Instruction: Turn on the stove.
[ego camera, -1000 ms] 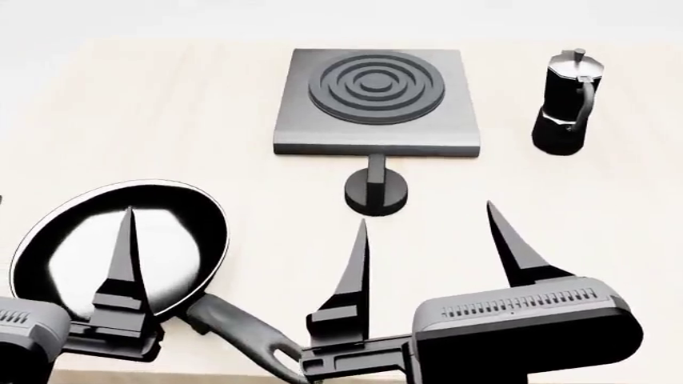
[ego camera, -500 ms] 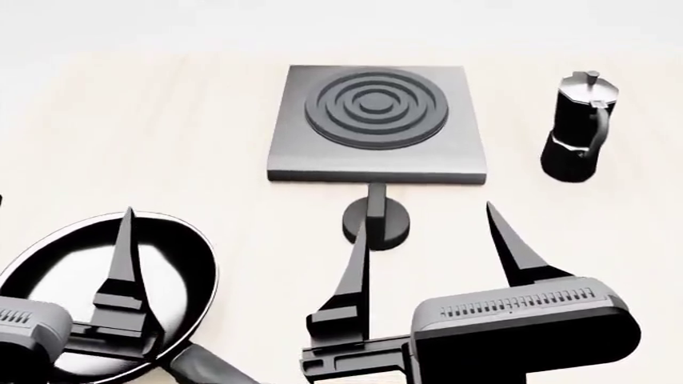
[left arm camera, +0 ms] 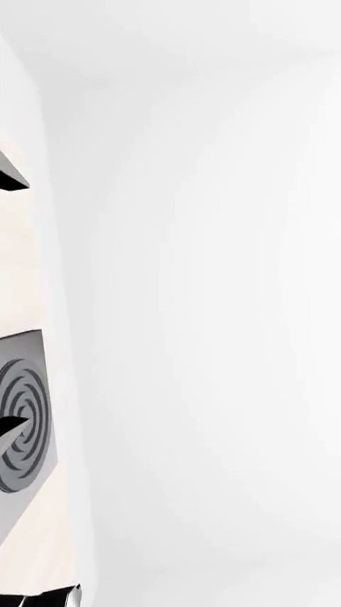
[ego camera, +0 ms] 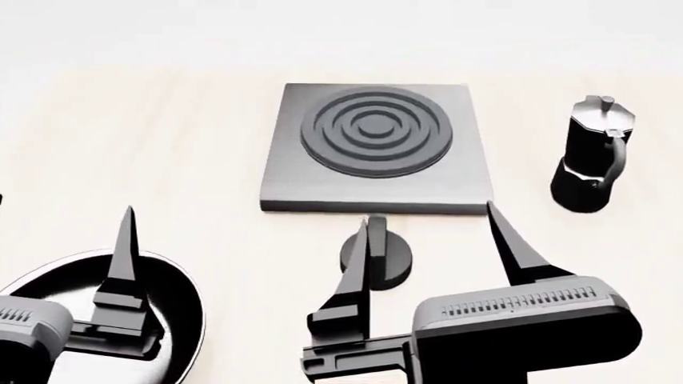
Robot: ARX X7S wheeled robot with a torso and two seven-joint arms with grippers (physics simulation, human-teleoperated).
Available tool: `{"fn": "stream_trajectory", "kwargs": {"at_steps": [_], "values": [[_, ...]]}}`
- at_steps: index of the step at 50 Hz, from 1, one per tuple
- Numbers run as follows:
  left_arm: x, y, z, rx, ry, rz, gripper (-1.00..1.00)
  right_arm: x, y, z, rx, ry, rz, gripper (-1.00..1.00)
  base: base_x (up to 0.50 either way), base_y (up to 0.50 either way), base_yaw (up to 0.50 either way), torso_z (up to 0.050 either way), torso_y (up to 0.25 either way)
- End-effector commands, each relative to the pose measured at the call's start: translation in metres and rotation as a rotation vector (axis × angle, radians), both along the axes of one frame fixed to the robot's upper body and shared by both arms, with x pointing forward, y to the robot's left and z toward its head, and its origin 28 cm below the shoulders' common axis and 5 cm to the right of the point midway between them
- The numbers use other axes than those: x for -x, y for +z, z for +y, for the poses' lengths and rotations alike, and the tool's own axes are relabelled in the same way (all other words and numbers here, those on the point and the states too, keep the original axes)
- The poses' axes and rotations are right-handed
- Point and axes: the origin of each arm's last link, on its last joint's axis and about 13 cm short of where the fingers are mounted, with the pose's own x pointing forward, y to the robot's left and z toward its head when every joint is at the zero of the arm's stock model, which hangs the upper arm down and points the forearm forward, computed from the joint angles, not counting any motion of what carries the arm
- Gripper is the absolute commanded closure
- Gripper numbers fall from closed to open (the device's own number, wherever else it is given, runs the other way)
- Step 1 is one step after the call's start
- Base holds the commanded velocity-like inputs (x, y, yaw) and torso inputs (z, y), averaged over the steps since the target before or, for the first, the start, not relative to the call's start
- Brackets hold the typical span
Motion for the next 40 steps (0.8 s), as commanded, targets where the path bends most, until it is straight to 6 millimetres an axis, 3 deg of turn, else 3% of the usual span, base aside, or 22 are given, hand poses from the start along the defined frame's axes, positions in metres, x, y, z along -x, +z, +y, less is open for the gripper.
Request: {"fn": "stream_trajectory", "kwargs": {"at_steps": [1, 40], "values": [[-0.0009, -0.0004, 0.0002, 0.001, 0.0, 0.001, -1.0, -0.0005, 0.0002, -0.0003, 0.0, -0.003, 0.0, -1.0, 0.2, 0.0, 0.0, 0.0, 0.0], [-0.0025, -0.0016, -0.0006, 0.0, 0.0, 0.001, -1.0, -0.0019, -0.0009, -0.0006, -0.003, -0.001, 0.0, -1.0, 0.21, 0.0, 0.0, 0.0, 0.0]]}}
